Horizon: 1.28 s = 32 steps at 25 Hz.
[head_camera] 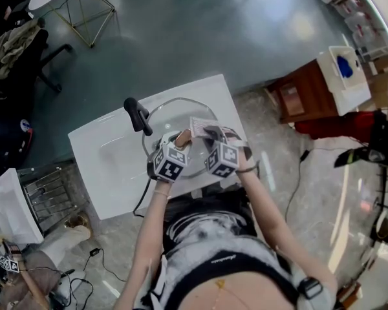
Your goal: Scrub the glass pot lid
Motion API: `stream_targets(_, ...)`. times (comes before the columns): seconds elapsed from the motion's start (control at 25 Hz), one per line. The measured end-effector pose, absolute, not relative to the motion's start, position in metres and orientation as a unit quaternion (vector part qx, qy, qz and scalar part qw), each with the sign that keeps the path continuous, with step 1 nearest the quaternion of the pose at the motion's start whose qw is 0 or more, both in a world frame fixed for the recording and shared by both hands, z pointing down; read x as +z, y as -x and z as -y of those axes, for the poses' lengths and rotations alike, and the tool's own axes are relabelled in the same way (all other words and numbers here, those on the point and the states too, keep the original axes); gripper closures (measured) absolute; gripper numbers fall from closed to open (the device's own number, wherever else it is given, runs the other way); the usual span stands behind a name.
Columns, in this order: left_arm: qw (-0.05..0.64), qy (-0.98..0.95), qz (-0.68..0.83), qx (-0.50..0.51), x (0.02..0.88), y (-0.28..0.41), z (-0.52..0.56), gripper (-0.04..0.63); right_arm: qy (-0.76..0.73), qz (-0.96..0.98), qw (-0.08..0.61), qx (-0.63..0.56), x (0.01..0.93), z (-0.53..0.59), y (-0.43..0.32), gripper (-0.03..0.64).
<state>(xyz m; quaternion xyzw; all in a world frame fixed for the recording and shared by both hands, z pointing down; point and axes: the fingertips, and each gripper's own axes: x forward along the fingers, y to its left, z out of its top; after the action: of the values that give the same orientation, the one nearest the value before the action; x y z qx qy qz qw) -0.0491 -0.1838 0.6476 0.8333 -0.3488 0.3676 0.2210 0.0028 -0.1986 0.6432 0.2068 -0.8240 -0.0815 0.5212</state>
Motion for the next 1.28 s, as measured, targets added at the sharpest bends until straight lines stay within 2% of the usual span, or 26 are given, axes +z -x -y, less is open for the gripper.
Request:
stream_targets(0.48,0.222,-0.834,0.351,0.365,0.647,0.05,0.184,0.423,-0.201,0.827,0.52,-0.068,0.644,0.167,-0.011,0.539)
stream_targets(0.96,0.225,-0.836,0.359,0.35,0.645,0.052,0.187,0.414,-0.27,0.846,0.459,-0.02,0.613,0.173,-0.016,0.541)
stream_targets(1.28,0.213,-0.846,0.372,0.315,0.625,0.061,0.182,0.411,-0.265,0.818,0.507,-0.058,0.633,0.167,-0.013,0.541)
